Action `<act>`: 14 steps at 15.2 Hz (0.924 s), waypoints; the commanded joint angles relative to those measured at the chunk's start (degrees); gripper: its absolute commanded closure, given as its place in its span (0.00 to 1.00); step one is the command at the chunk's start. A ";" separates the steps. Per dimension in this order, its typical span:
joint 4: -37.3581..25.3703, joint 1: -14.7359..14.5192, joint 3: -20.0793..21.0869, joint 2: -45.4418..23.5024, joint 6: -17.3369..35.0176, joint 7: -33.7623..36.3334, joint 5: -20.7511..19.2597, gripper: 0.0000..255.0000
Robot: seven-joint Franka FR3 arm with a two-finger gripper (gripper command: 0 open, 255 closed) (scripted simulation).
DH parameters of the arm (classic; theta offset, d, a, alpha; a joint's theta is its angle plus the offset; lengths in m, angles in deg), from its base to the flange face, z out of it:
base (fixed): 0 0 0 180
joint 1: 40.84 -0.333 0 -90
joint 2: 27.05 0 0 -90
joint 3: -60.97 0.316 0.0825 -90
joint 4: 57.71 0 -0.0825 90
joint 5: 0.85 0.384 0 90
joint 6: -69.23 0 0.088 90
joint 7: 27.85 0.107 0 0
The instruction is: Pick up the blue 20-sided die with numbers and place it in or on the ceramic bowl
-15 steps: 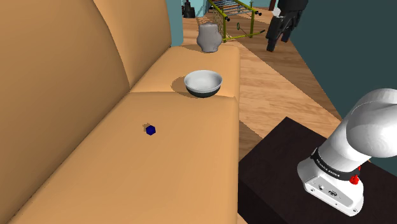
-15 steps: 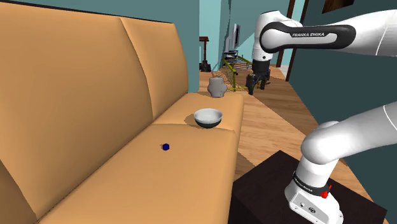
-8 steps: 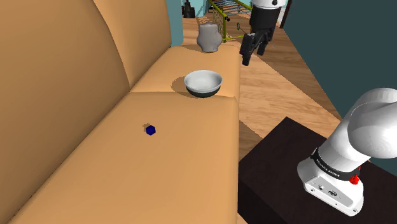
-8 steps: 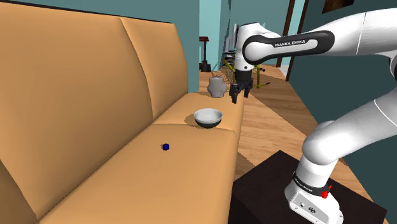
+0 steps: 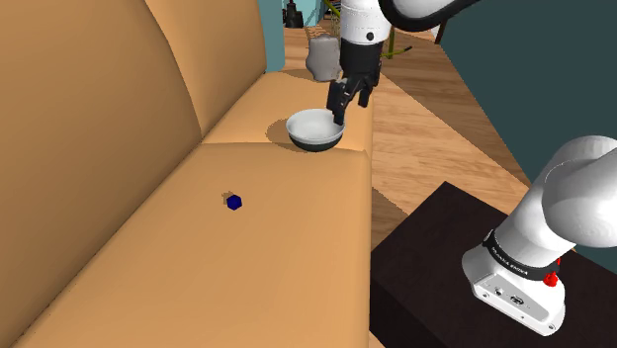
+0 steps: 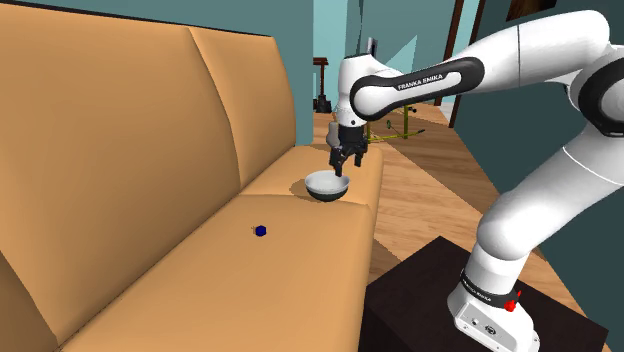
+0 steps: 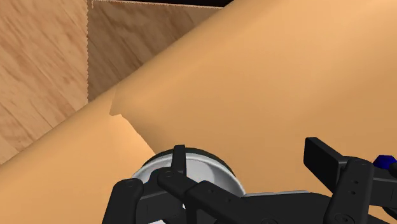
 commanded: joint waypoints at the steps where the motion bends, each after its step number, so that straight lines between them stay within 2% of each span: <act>1: -1.09 -0.31 1.38 -3.40 2.44 1.33 -0.21 0.00; 7: -6.88 -1.67 5.97 -14.19 7.33 6.73 -2.41 0.00; 14: -16.52 -4.36 9.82 -28.10 10.61 13.82 -8.21 0.00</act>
